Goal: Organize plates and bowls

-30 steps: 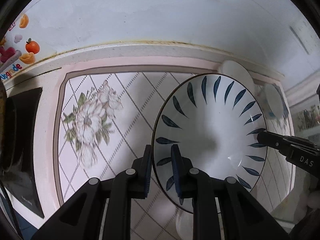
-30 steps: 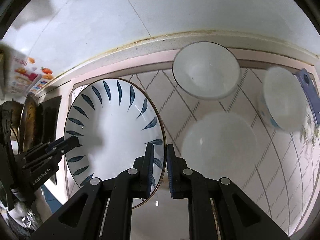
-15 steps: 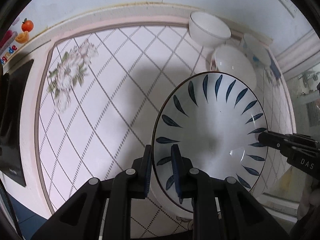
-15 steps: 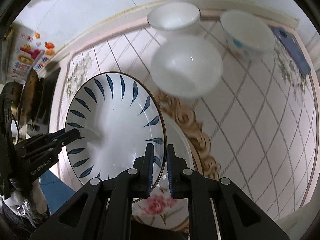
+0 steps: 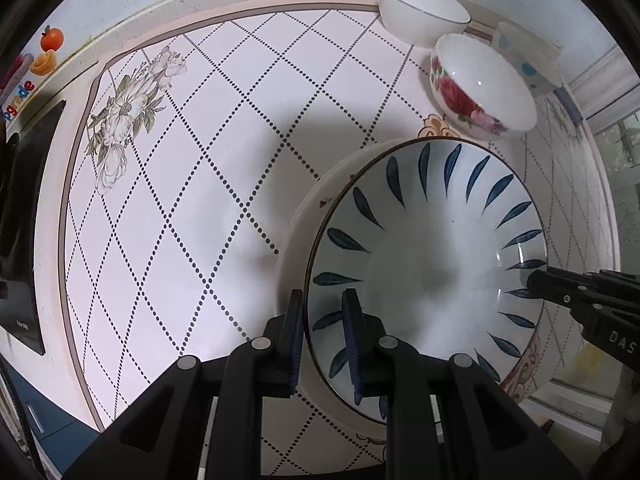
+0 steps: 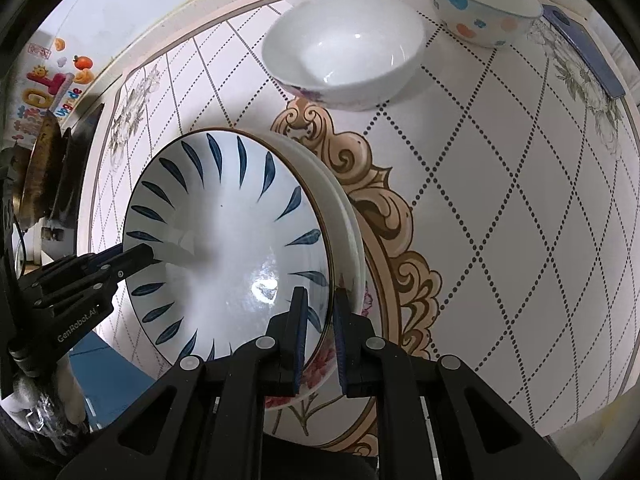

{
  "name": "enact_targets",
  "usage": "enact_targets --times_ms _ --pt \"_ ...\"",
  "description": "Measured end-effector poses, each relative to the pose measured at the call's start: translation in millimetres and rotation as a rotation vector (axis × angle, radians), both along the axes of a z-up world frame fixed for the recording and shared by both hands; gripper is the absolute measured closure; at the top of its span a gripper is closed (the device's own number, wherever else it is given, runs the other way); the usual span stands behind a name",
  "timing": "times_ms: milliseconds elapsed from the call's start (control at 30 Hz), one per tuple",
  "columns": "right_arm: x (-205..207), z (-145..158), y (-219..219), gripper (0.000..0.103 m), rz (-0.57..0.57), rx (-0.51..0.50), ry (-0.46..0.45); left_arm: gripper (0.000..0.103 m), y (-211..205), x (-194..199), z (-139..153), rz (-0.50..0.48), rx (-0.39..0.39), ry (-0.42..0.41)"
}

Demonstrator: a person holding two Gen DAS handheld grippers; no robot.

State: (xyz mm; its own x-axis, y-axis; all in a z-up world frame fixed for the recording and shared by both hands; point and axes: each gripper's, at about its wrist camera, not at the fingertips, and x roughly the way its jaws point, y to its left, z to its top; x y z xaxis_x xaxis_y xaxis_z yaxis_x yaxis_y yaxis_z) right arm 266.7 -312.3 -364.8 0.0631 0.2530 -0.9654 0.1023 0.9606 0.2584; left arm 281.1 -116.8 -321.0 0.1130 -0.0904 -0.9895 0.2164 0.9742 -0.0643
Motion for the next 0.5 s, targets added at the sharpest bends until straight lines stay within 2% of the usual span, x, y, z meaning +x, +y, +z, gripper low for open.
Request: enact_targets --times_ms 367,500 --pt "6.5 -1.1 1.8 0.089 0.014 0.004 0.000 0.086 0.4 -5.1 -5.3 0.043 0.000 0.007" --pt "6.9 -1.7 -2.7 0.087 -0.011 0.047 0.021 0.086 2.1 -9.7 -6.2 0.068 -0.012 0.015"
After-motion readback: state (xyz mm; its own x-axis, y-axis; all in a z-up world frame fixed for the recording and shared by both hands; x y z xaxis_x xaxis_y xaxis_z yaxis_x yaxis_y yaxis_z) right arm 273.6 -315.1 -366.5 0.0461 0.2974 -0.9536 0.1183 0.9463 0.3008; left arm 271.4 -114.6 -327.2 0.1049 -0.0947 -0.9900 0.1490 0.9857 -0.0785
